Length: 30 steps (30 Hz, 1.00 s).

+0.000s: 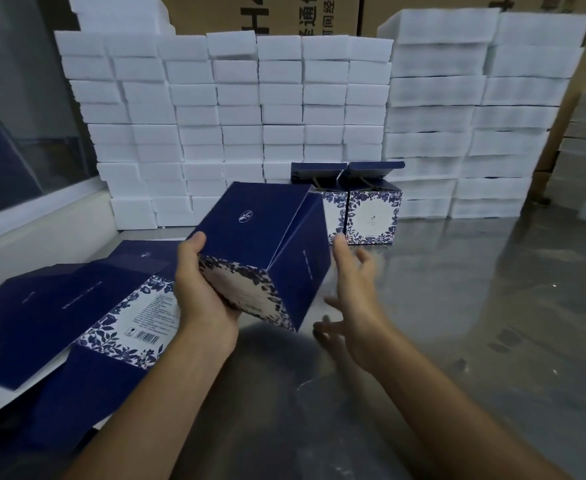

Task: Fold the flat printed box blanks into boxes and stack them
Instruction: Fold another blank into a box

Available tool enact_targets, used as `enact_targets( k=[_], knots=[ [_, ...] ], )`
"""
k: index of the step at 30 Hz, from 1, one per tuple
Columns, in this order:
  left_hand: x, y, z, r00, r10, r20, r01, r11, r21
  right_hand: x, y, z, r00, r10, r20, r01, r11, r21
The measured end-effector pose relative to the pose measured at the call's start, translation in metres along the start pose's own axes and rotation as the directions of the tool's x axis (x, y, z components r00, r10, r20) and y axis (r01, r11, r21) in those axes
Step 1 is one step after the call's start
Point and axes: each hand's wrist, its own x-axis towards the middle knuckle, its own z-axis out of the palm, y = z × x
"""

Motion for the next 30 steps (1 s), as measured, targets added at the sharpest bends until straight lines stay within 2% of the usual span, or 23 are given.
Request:
enact_targets(
  k=[3, 5, 8, 12, 16, 19, 22, 25, 28, 30],
  knots=[
    [-0.003, 0.001, 0.003, 0.992, 0.113, -0.055, -0.107, 0.99, 0.088, -0.007, 0.003, 0.007, 0.967, 0.044, 0.251, -0.057, 0.997, 0.045],
    [-0.004, 0.0, 0.005, 0.991, 0.133, -0.009, -0.13, 0.98, 0.147, -0.01, 0.005, 0.01, 0.951, -0.006, 0.31, -0.006, 0.999, 0.036],
    [-0.004, -0.001, 0.008, 0.99, 0.076, 0.118, -0.097, 0.978, 0.186, -0.005, 0.007, 0.006, 0.958, -0.096, 0.27, 0.085, 0.995, 0.053],
    [0.0, -0.006, 0.006, 0.962, -0.079, 0.261, 0.02, 0.975, 0.219, 0.006, 0.001, -0.011, 0.973, -0.087, 0.212, 0.068, 0.993, 0.095],
    [-0.002, -0.009, 0.004, 0.927, -0.181, 0.327, 0.055, 0.932, 0.359, 0.011, -0.003, -0.02, 0.984, -0.11, 0.139, 0.098, 0.991, 0.094],
    [-0.004, -0.01, 0.002, 0.909, -0.22, 0.354, 0.075, 0.922, 0.381, 0.011, -0.007, -0.022, 0.982, -0.159, 0.098, 0.152, 0.985, 0.076],
    [-0.003, -0.012, 0.002, 0.932, -0.21, 0.297, 0.093, 0.927, 0.363, 0.009, -0.007, -0.019, 0.958, -0.266, 0.103, 0.252, 0.958, 0.135],
    [-0.005, -0.015, 0.008, 0.957, -0.155, 0.244, 0.086, 0.958, 0.272, 0.005, 0.001, -0.012, 0.913, -0.389, 0.121, 0.362, 0.911, 0.198],
    [-0.008, -0.019, 0.01, 0.956, -0.097, 0.275, 0.03, 0.971, 0.237, 0.001, 0.005, -0.003, 0.884, -0.458, 0.091, 0.445, 0.885, 0.136],
    [-0.008, -0.022, 0.01, 0.959, -0.075, 0.275, 0.005, 0.969, 0.248, -0.001, 0.007, 0.002, 0.896, -0.436, 0.087, 0.432, 0.9, 0.066]
  ],
)
